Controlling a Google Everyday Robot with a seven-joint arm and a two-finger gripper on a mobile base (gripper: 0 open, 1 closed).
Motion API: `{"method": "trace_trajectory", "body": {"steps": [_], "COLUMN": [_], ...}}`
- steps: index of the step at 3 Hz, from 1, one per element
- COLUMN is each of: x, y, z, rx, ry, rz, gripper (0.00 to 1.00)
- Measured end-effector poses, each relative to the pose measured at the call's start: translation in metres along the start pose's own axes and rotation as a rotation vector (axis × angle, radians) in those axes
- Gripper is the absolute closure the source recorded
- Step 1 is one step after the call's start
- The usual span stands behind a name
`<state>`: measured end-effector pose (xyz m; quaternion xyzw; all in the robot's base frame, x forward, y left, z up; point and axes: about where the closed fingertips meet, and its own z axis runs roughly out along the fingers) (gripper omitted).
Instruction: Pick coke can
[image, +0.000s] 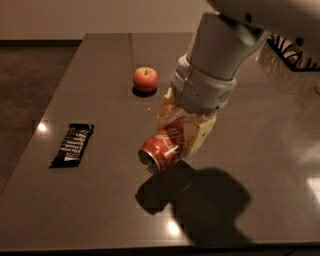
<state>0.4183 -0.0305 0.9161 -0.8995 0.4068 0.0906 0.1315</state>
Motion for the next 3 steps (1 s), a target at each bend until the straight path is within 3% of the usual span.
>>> {"method": "trace_trajectory", "body": {"steps": [1,2,3], "x": [-0.001,-0.003,-0.005], "y": [-0.009,-0.013,-0.019], "z": [-0.035,-0.052,-0.053], "rx": [0.04,0.086,0.108], "ry": [-0.037,-0.096,-0.094], "rz": [-0.005,0.032,0.027], "gripper": [1.0,1.0,1.0]}}
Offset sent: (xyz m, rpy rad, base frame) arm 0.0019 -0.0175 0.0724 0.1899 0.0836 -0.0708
